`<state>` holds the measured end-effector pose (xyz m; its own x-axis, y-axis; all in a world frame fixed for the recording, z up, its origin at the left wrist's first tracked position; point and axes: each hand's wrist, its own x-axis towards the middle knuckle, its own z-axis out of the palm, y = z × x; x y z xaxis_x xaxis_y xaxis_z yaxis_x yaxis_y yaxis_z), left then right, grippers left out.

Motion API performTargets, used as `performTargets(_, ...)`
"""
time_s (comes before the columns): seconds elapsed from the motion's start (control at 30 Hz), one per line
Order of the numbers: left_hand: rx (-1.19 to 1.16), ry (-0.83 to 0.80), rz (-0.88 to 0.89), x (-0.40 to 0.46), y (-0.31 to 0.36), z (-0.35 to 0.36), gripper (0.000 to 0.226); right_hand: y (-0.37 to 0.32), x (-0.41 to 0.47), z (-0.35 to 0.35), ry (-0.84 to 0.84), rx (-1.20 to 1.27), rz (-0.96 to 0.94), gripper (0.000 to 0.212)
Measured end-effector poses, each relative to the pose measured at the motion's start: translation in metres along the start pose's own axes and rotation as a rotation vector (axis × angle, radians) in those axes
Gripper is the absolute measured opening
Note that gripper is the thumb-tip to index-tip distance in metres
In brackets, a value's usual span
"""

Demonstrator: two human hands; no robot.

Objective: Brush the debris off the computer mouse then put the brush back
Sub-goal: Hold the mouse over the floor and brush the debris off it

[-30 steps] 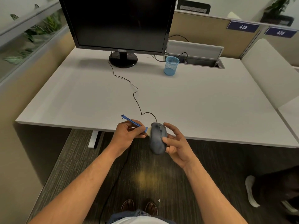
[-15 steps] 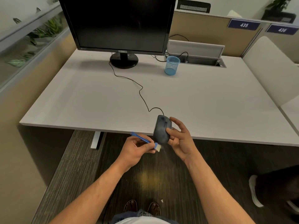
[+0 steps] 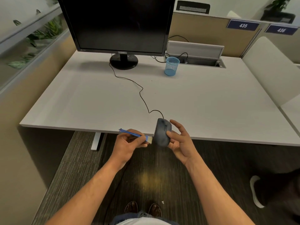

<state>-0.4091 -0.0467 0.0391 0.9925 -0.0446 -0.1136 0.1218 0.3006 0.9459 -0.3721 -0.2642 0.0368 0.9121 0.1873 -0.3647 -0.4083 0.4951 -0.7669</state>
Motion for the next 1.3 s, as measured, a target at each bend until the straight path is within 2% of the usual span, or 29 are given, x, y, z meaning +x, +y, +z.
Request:
performTargets(0.23, 0.022, 0.038, 0.019, 0.018, 0.013, 0.000, 0.015, 0.002, -0.012, 0.001, -0.159, -0.072, 0.037, 0.069)
performTargets(0.4, 0.033, 0.034, 0.035, 0.026, 0.019, 0.004, 0.013, 0.004, -0.016, 0.001, -0.192, -0.087, 0.050, 0.071)
performTargets(0.63, 0.130, -0.069, 0.024, 0.019, 0.016, 0.003, 0.013, 0.004, -0.015, -0.005, -0.138, -0.067, 0.039, 0.070)
performTargets(0.77, 0.110, -0.104, 0.019, 0.010, 0.012, 0.006, 0.009, 0.005, -0.013, -0.005, -0.132, -0.089, 0.029, 0.072)
performTargets(0.9, 0.034, -0.077, -0.014, 0.003, 0.005, 0.005, 0.010, 0.007, -0.011, -0.004, -0.089, -0.069, 0.014, 0.076)
performTargets(1.2, -0.041, -0.032, -0.071, -0.007, -0.009, 0.004, 0.014, 0.010, -0.004, -0.004, -0.029, -0.043, 0.005, 0.070)
performTargets(1.3, -0.102, -0.004, -0.103, -0.011, -0.013, 0.005, 0.014, 0.009, -0.002, -0.002, -0.013, -0.024, -0.002, 0.076)
